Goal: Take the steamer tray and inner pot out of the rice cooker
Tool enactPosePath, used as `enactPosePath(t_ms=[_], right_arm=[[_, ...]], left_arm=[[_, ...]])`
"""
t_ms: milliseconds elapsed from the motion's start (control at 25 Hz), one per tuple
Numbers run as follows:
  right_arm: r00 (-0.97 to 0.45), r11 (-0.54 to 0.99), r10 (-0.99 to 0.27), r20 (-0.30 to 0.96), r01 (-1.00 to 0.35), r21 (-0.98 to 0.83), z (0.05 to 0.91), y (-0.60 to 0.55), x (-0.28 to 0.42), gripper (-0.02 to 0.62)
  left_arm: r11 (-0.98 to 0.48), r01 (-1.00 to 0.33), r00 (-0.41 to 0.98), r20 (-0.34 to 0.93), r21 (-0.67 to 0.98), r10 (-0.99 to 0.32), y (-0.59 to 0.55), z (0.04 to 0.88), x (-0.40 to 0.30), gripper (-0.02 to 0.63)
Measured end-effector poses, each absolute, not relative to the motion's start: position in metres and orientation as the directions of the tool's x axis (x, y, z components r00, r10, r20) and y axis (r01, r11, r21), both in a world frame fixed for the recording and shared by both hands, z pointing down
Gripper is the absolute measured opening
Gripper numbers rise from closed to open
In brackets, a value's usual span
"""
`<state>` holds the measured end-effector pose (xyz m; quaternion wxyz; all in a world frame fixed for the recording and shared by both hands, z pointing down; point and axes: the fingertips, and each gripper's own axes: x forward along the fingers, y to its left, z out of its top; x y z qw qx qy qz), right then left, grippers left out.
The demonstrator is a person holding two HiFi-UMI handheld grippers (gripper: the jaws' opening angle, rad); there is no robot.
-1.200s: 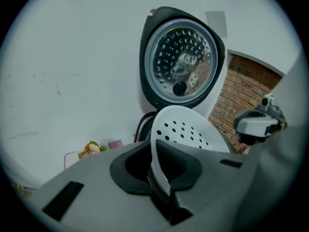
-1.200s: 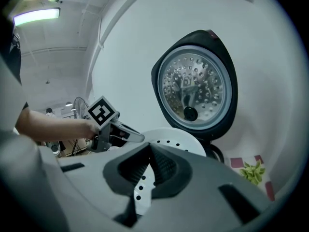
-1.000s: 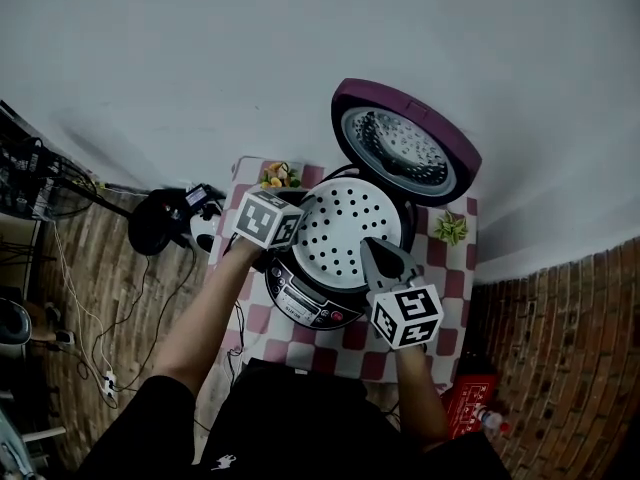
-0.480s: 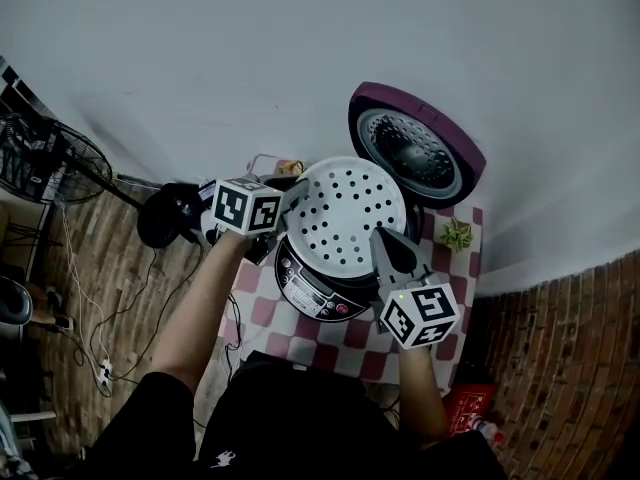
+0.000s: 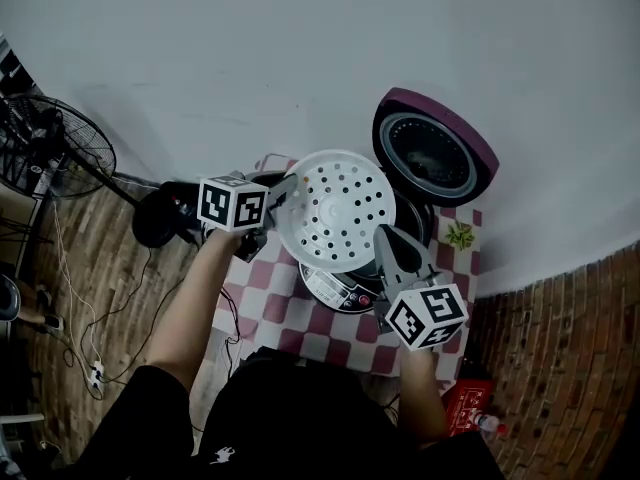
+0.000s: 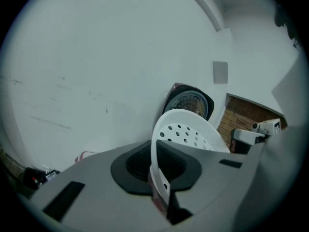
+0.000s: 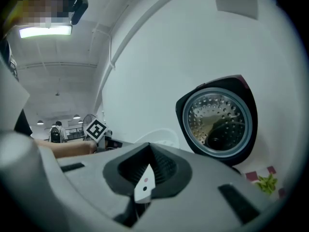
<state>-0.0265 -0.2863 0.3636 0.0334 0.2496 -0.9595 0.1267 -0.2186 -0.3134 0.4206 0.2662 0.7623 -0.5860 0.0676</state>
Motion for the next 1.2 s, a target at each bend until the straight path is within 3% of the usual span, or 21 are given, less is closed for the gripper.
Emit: enactPosePath(t_ms=[640,1200], right_arm=[[-0.85,0.85,-0.469,0.238,-0.508,-0.138,0.381,-0.236,-0.102,0.002],[-0.833,0.84,-0.464,0.303,-0.522,-0.147,0.422,-0.183,-0.153,0.002]], left_arm=[[-0.077,-0.919,0.236,0.384,0.386,-0.893,-0.244,0.435,-0.305,0.025],[-0.003,-0.911,0.202,0.44,0.412,-0.875,-0.186,0.489,-0.36,0.025]])
